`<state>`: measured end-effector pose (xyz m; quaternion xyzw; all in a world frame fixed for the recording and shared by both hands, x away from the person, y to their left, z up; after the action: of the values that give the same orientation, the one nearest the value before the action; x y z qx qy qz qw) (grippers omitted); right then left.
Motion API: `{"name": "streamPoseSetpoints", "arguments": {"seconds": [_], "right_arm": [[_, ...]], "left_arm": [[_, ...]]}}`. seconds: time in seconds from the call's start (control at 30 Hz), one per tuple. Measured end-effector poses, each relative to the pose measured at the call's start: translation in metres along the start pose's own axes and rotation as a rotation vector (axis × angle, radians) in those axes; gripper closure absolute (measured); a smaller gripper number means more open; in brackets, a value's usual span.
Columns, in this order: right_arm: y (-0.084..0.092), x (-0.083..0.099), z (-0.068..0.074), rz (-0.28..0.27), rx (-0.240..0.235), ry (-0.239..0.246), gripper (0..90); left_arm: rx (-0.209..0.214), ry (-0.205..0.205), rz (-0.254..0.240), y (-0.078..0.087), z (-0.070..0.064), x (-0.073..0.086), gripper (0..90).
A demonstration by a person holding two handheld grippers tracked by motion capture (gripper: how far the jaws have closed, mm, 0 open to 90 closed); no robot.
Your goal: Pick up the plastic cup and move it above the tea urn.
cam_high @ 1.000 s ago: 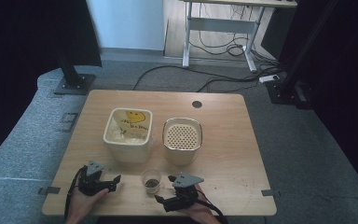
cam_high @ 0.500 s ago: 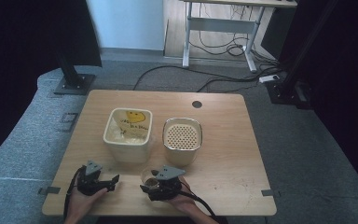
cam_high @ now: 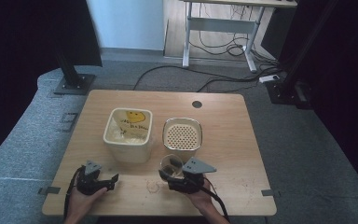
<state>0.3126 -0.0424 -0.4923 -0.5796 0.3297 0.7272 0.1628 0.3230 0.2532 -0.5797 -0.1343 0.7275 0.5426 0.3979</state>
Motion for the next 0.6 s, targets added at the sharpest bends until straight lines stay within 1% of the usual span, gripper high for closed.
{"name": "streamPoseSetpoints", "arguments": {"seconds": [0.03,0.07,0.1,0.13,0.17,0.2,0.23,0.27,0.3,0.33,0.47,0.5,0.6], "right_arm": [[0.0,0.0,0.0,0.0,0.0,0.0,38.8],[0.005,-0.005,-0.002,-0.007,0.01,0.002,38.8],[0.02,-0.02,-0.008,-0.045,0.022,0.001,38.9],[0.02,-0.02,-0.008,-0.045,0.022,0.001,38.9],[0.031,-0.03,-0.013,-0.068,0.038,0.003,38.9],[0.031,-0.03,-0.013,-0.068,0.038,0.003,38.9],[0.042,-0.038,-0.02,-0.088,0.056,0.002,39.0],[0.042,-0.038,-0.02,-0.088,0.056,0.002,39.0],[0.051,-0.044,-0.028,-0.103,0.079,-0.003,39.1],[0.051,-0.044,-0.028,-0.103,0.079,-0.003,39.1],[0.063,-0.049,-0.047,-0.124,0.129,-0.02,39.3],[0.067,-0.049,-0.06,-0.136,0.175,-0.038,39.3],[0.069,-0.048,-0.077,-0.145,0.211,-0.081,39.3]], "left_arm": [[0.0,0.0,0.0,0.0,0.0,0.0,9.7],[0.0,0.0,0.001,0.0,0.0,0.0,9.7],[0.001,0.001,0.001,0.0,0.0,-0.001,9.7],[0.001,0.001,0.001,0.0,0.0,-0.001,9.7],[0.001,0.002,0.002,-0.001,0.0,-0.001,9.8],[0.001,0.002,0.002,-0.001,0.0,-0.001,9.8],[0.0,0.0,0.005,-0.001,0.001,0.0,10.2],[0.0,0.0,0.005,-0.001,0.001,0.0,10.5],[-0.001,0.001,0.004,-0.001,0.0,0.0,10.5],[0.0,0.0,0.005,-0.001,0.0,0.0,10.5],[-0.002,-0.002,0.007,-0.001,0.0,0.0,10.8],[-0.004,-0.003,0.011,-0.001,0.0,0.0,11.0],[-0.007,0.003,0.018,-0.002,0.002,0.001,11.2]]}}
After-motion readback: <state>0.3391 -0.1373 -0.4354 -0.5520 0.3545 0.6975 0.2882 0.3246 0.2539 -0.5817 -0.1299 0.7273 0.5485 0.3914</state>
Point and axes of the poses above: each handheld gripper's, and its own axes: y roughly backward along the jaws, x roughly out of its underside, z roughly to its left, the point moved 6 cm from there along -y, roughly forward along the jaws, and after that the axes turned 4 degrees about x, right-handed, at the moved point
